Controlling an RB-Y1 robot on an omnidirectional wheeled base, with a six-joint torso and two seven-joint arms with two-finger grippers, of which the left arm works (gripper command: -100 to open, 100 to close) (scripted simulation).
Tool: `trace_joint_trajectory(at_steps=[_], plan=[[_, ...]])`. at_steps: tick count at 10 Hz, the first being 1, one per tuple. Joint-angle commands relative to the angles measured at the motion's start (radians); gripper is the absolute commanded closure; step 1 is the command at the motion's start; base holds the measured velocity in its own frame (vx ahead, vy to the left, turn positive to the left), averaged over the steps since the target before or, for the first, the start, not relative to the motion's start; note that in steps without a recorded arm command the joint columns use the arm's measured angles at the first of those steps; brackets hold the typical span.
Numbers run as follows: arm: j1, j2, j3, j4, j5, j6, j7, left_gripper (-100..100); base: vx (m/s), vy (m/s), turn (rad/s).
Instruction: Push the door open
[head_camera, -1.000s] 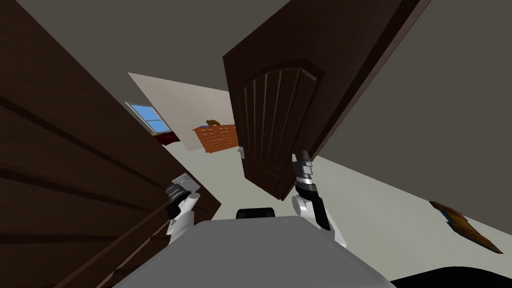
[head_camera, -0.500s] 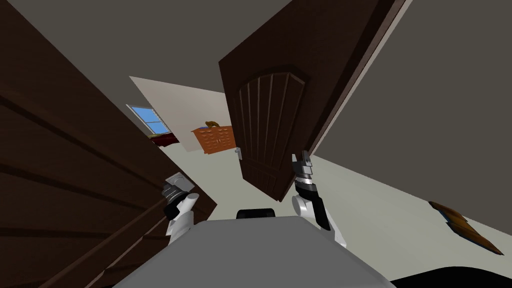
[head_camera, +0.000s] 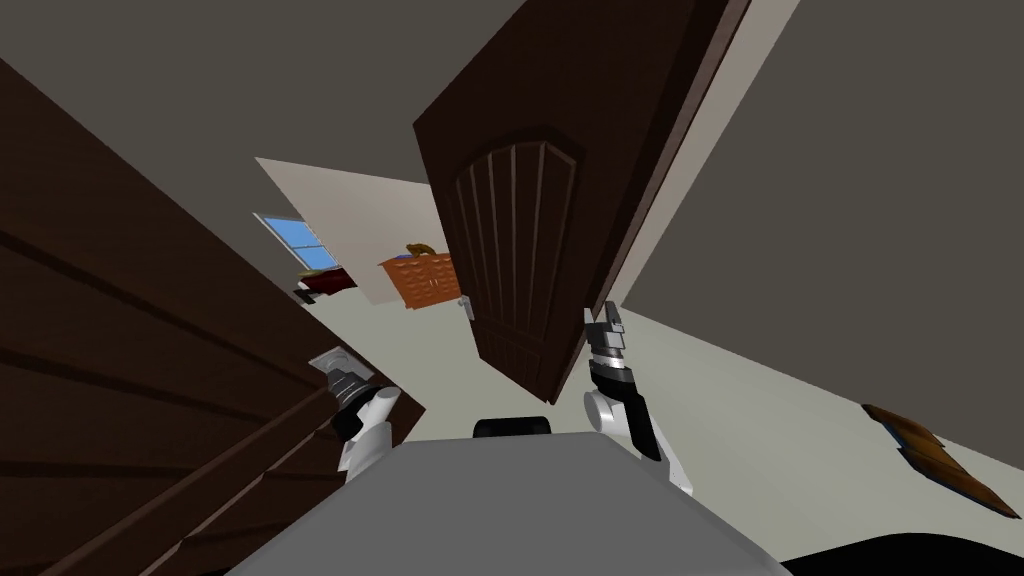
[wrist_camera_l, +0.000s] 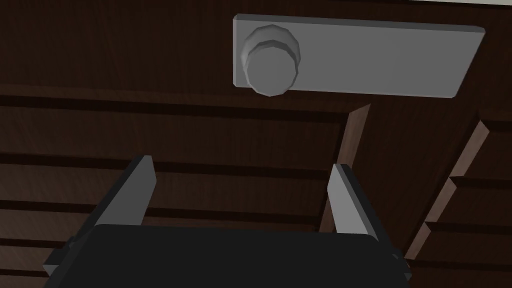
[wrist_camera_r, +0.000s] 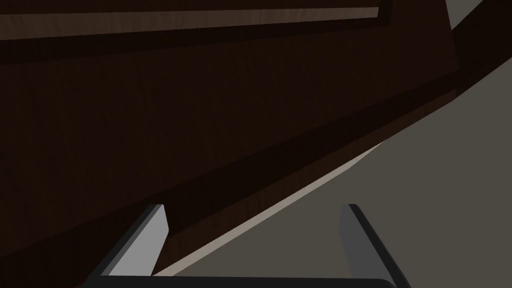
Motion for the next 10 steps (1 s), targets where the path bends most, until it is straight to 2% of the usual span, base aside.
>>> trace_joint_trajectory(at_steps=[1,3,5,8,9,10], plan=[[-0.009,0.009,0.018,0.01,0.002,-0.02,-0.012,-100,-0.003,0.115,-0.166],[-0.016,0.011,0.029,0.017,0.004,-0.032,-0.019,-100,0.025,0.21,-0.123],[-0.027,0.007,0.05,0.029,0.006,-0.055,-0.033,-100,0.024,0.238,-0.133],[-0.043,-0.013,0.08,0.046,0.01,-0.089,-0.052,-100,0.04,0.245,-0.144],[-0.04,-0.005,0.071,0.05,0.008,-0.085,-0.045,-100,0.016,0.095,-0.038],[-0.04,-0.005,0.071,0.05,0.008,-0.085,-0.045,100,-0.001,-0.009,0.03]])
